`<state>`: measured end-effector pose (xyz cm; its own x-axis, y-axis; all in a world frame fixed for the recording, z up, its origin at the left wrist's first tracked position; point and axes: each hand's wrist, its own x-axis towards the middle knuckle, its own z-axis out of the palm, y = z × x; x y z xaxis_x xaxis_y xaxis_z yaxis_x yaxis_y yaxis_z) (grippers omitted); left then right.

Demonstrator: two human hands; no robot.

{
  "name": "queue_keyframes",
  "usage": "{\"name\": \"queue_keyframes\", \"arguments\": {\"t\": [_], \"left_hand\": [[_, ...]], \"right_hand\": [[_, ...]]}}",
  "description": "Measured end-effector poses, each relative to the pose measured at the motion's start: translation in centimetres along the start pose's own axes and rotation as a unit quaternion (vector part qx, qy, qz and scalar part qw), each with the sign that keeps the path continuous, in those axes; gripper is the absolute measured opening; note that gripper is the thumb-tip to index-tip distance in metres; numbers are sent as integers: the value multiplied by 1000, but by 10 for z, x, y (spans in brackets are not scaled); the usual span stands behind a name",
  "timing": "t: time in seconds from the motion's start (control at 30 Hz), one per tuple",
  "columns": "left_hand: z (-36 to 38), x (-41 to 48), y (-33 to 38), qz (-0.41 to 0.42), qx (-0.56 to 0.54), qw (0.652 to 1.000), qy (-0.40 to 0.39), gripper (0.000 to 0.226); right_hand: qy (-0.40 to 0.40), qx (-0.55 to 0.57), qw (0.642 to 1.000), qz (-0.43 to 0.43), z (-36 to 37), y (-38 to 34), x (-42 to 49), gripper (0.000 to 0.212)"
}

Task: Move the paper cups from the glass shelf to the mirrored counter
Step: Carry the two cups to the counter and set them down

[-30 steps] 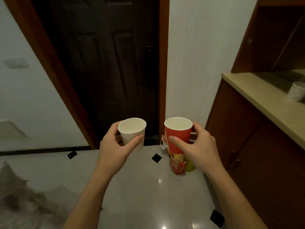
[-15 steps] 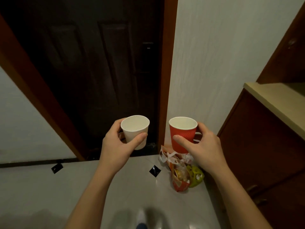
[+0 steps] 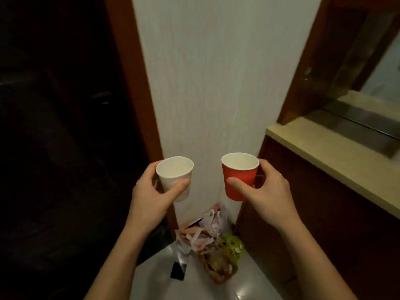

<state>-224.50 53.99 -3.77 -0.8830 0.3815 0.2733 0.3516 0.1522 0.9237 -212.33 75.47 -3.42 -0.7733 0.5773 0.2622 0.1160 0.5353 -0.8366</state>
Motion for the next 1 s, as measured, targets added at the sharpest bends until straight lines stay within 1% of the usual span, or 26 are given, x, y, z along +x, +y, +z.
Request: {"name": "queue_keyframes", "arguments": {"t": [0.13, 0.33, 0.5, 0.6, 0.7, 0.77, 0.9, 1.0], "left_hand": [[58, 56, -5, 5, -39, 997, -73, 63], [172, 125, 4, 35, -79, 978, -190, 56], [268, 170, 22, 46, -104, 957, -265, 57], [318, 193, 35, 61, -111, 947, -295, 58], [361, 214, 42, 73, -106, 938, -323, 69], [384, 226, 44, 86, -94, 931, -342, 73], [427, 248, 43, 97, -74, 924, -362, 74], [456, 263, 40, 94, -68, 924, -364, 71]], "right_hand": [[60, -16, 997, 34, -34, 26, 25, 65], [174, -30, 981, 75, -101, 72, 59, 72], [243, -61, 961, 118, -154, 115, 93, 77], [260, -70, 952, 144, -179, 139, 112, 80], [286, -67, 943, 158, -197, 157, 130, 80], [295, -63, 939, 165, -205, 168, 140, 75], [322, -58, 927, 184, -217, 189, 161, 65], [337, -49, 917, 207, -222, 206, 174, 74]]}}
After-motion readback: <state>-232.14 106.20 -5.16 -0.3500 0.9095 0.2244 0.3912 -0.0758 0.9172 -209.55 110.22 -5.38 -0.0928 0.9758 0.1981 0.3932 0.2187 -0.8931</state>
